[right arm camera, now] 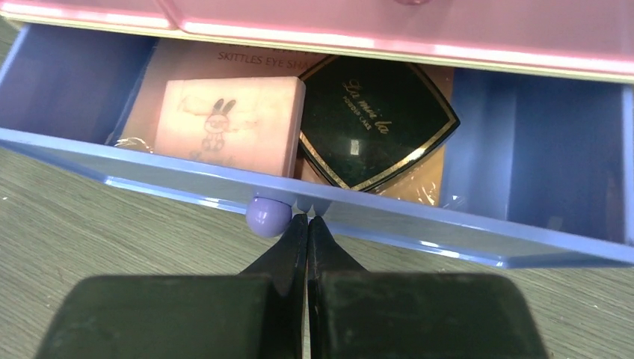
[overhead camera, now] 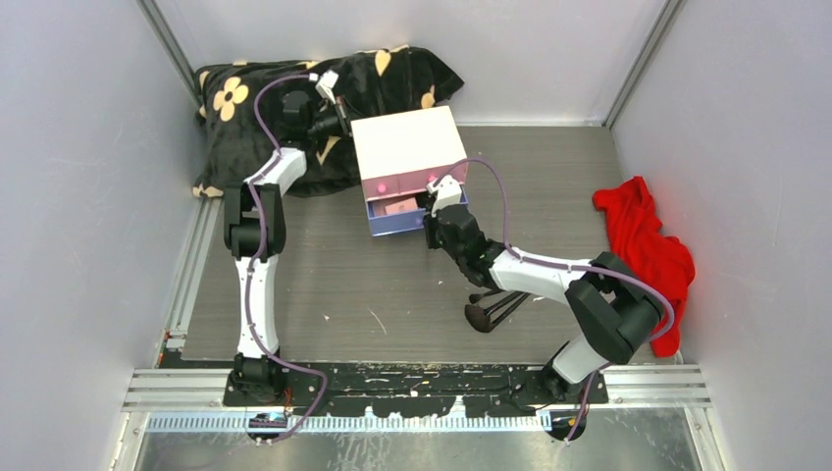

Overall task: Organize the makeup
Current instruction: Close the drawer in the storage box.

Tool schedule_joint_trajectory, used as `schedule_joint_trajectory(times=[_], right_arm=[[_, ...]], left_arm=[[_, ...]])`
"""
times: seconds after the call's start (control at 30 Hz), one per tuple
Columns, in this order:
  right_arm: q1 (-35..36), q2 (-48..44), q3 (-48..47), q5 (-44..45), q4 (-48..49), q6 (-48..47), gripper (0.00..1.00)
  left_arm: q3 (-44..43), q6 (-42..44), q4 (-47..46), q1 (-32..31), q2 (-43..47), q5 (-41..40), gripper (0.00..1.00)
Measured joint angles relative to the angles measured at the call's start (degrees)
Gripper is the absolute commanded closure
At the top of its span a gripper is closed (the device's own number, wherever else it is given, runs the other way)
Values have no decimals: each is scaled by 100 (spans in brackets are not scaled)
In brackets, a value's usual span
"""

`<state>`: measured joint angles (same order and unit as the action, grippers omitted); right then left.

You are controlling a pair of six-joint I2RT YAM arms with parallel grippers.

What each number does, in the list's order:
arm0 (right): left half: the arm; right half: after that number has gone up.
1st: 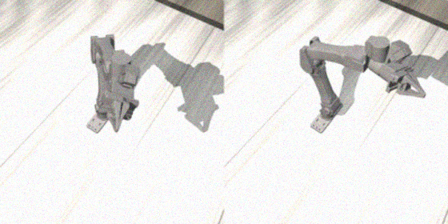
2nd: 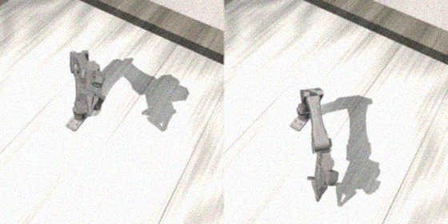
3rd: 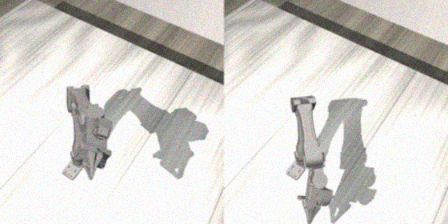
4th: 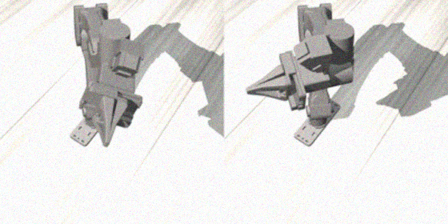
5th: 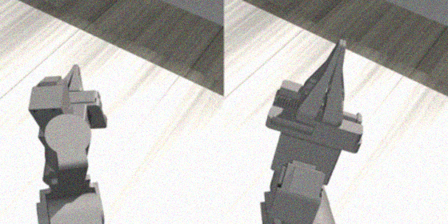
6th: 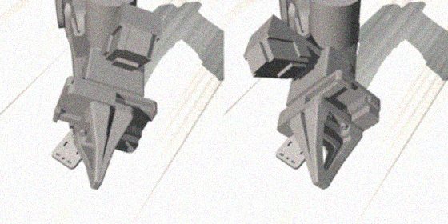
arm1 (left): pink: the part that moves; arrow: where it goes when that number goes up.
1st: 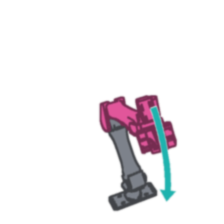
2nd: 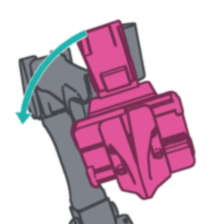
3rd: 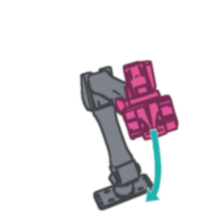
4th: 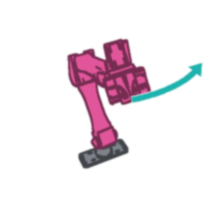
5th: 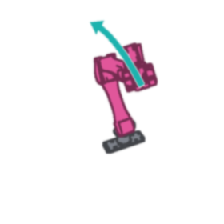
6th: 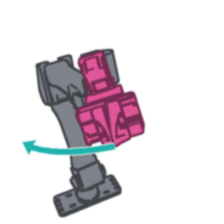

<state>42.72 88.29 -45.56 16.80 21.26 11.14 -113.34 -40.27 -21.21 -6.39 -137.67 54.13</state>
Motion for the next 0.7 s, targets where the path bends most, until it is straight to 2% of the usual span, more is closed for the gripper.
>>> schedule_joint_trajectory(times=[0.27, 0.7], right_arm=[[-396, 450, -175, -83, 2, -9, 99], [-562, 949, -898, -13, -219, -234, 99]], left_arm=[[866, 120, -232, -15, 361, 11, 98], [1123, 446, -37, -50, 540, 109, 98]])
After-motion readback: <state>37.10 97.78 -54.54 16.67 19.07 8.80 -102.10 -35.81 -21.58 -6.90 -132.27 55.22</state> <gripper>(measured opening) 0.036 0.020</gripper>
